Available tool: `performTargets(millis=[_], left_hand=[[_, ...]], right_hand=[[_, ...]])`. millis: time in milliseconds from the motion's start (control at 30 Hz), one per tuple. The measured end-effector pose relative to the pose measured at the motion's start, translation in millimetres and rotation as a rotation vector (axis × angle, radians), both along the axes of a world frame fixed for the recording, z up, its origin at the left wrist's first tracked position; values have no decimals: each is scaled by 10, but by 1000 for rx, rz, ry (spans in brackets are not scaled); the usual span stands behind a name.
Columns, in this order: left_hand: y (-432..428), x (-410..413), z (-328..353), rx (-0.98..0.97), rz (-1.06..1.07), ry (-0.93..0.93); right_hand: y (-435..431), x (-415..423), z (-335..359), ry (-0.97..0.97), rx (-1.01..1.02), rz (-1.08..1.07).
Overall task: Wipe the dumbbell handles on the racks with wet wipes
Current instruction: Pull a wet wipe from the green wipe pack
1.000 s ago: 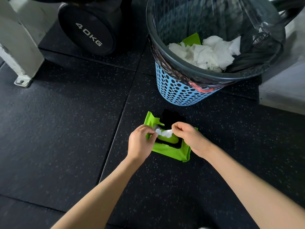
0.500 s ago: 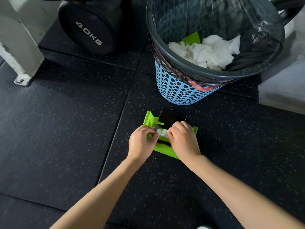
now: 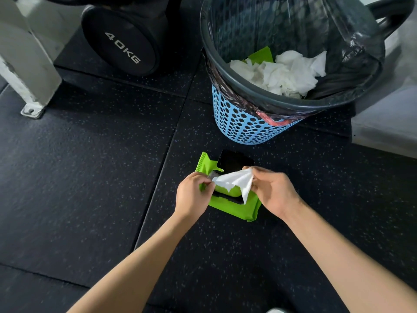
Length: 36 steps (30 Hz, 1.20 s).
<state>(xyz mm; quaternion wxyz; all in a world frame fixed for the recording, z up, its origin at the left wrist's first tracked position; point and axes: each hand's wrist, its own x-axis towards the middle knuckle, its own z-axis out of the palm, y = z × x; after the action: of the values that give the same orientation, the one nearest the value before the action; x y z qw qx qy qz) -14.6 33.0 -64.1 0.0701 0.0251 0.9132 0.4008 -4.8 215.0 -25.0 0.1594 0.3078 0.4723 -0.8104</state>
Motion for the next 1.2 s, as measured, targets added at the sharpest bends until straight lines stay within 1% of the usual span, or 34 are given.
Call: performTargets(millis=[100,167,267,367,433,500,533,600,667,733,767,800,833,900,933,967,1000,1033,1133,1200], left_hand=[[5,-8,-4,11,0,-5],[5,-11,-11,11,-7,-2],[5,-7,-36,-8,-33,14],[11,18,-70,-2,-125,49],[10,38,-68,-78,-233,36],[-3,67,-62,-235,-338,15],[-10,78,-50,-301,-372,14],[-21,103,-21,-363,-406,36],[-25,116,52,-299,-362,69],[-49,70,162,-138,-249,67],[-70,26,261,-47,-195,31],[-91,-31,408,80,-157,-51],[-109,-93,577,273,-132,-180],[-134,-226,934,706,-163,-485],[-155,-302,1094,819,-203,-575],[-168,-372,1230,842,-258,-617],[-172,-431,1343,803,-297,-632],[-164,-474,1460,727,-292,-618],[-145,-558,1707,478,-230,-496],[-117,-542,1903,377,-243,-473]], right_hand=[[24,33,81,11,-37,19],[43,40,160,22,-71,-7],[127,29,288,78,-99,-9],[223,15,378,146,-118,44],[276,15,410,155,-156,50],[295,22,444,146,-181,65],[291,32,461,140,-182,71],[279,46,498,129,-173,87],[264,60,587,148,-177,114],[242,59,709,185,-198,166],[228,54,768,194,-220,182],[211,43,828,193,-254,188],[194,23,882,179,-282,192],[149,-40,1000,131,-278,228],[118,-81,1067,100,-251,258],[88,-133,1126,63,-218,293],[63,-180,1183,33,-194,330],[39,-223,1233,6,-176,368],[-20,-316,1387,-101,-114,427],[-22,-343,1561,-154,-69,455]])
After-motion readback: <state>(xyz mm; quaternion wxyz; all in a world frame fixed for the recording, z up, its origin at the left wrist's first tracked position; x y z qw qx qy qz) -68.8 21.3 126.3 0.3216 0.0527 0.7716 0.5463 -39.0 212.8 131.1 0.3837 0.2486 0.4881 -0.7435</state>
